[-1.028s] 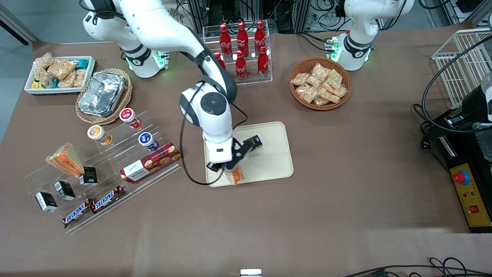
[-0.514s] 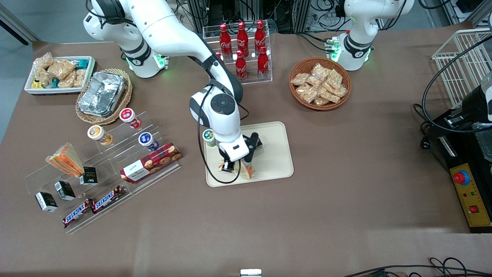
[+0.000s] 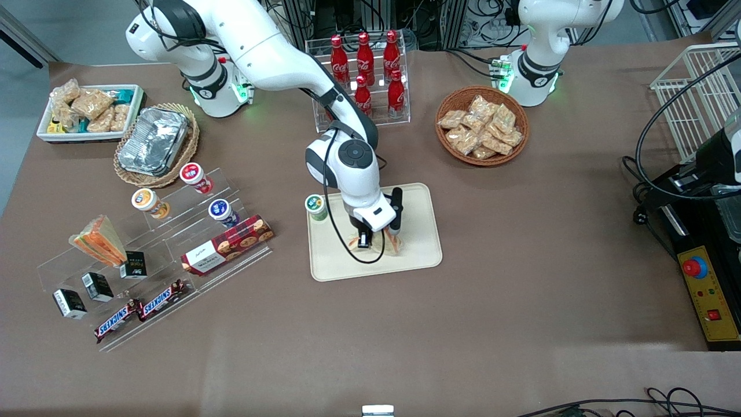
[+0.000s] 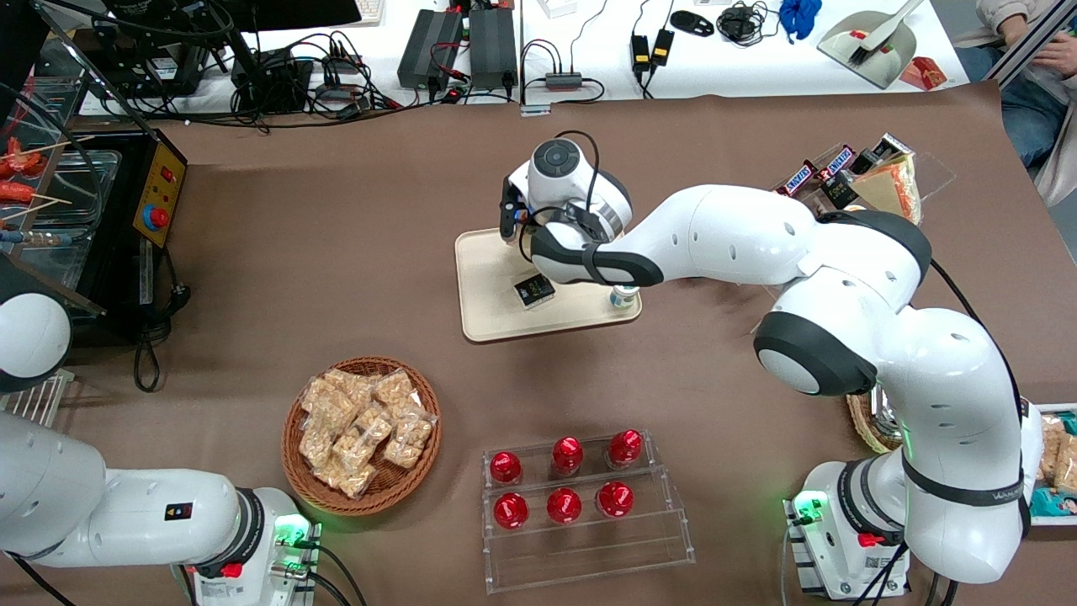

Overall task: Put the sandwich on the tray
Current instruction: 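Lower the sandwich onto the tray beside the black box and open the gripper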

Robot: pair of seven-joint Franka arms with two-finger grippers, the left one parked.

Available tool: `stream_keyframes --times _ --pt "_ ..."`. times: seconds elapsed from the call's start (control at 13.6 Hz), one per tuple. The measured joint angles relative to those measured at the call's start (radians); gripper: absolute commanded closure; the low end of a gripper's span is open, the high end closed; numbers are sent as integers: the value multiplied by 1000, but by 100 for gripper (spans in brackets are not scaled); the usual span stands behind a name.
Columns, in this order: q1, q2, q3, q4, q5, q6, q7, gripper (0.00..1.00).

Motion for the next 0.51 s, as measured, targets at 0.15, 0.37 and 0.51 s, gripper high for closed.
stream_keyframes --times 0.15,0.37,0.51 --pt "-2 3 -2 -10 0 15 -14 20" --pt "-3 2 -4 -6 -36 27 -25 0" --pt "-7 0 -5 -3 -66 29 -30 0"
